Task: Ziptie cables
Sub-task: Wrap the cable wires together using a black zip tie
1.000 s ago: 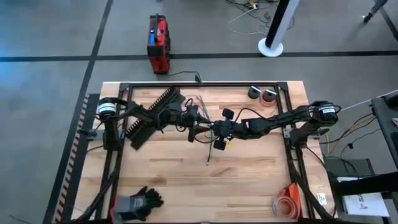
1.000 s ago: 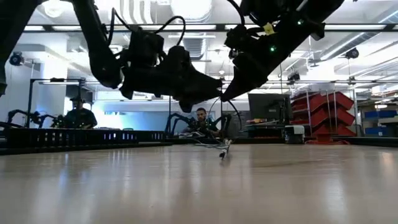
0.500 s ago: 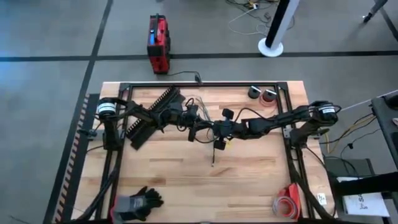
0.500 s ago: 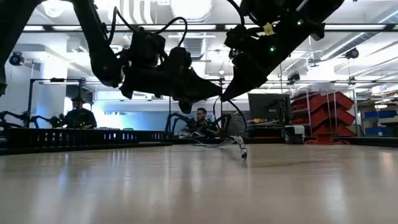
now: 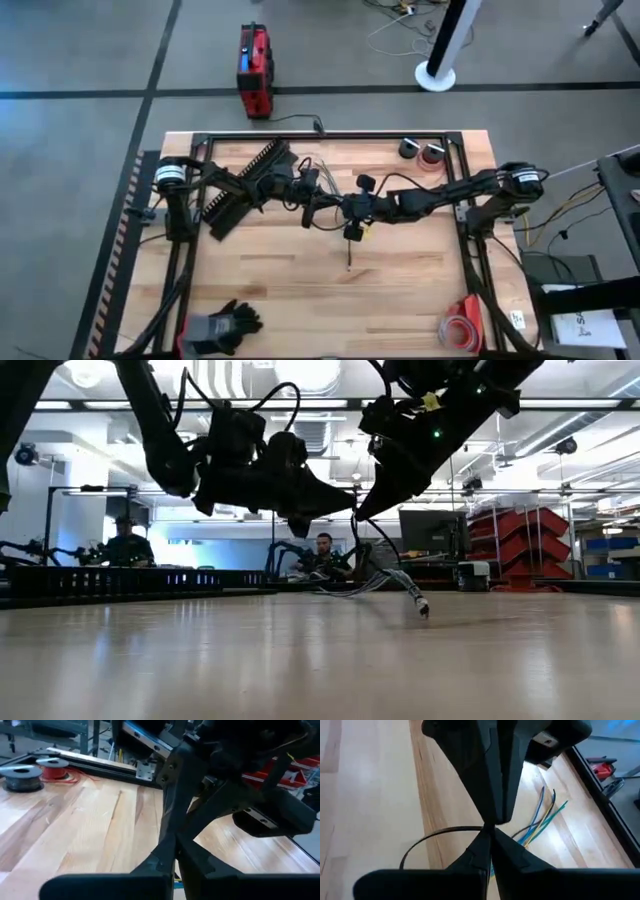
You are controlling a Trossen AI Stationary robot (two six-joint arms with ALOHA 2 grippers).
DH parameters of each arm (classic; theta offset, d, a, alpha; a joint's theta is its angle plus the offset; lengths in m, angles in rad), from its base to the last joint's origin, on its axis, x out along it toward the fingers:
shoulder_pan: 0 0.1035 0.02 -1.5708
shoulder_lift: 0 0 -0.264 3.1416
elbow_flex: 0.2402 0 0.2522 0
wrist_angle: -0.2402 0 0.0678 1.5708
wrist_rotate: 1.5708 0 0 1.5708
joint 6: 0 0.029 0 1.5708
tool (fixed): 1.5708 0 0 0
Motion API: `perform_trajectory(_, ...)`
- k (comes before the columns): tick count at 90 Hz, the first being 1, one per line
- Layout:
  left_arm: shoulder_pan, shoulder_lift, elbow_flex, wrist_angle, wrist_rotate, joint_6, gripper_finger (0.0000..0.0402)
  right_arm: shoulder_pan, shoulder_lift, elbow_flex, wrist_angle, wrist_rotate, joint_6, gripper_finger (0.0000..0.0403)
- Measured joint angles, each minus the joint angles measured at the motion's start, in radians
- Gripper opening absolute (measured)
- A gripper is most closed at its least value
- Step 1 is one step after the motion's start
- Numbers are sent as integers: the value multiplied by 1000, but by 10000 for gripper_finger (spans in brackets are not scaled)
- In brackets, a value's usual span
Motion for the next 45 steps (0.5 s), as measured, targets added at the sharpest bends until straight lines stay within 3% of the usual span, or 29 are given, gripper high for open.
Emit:
perform_trajectory(12, 1, -29, 1, -11, 26, 40, 0, 0, -22, 15, -47, -44, -2, 16)
perform_trajectory(32, 1, -68, -1, -44, 59, 82, 0, 0, -89, 18, -60, -103, -17, 94)
perform_trajectory(45, -1, -77, 2, -52, 152, 116, 0, 0, -98, 17, -71, -148, -42, 128)
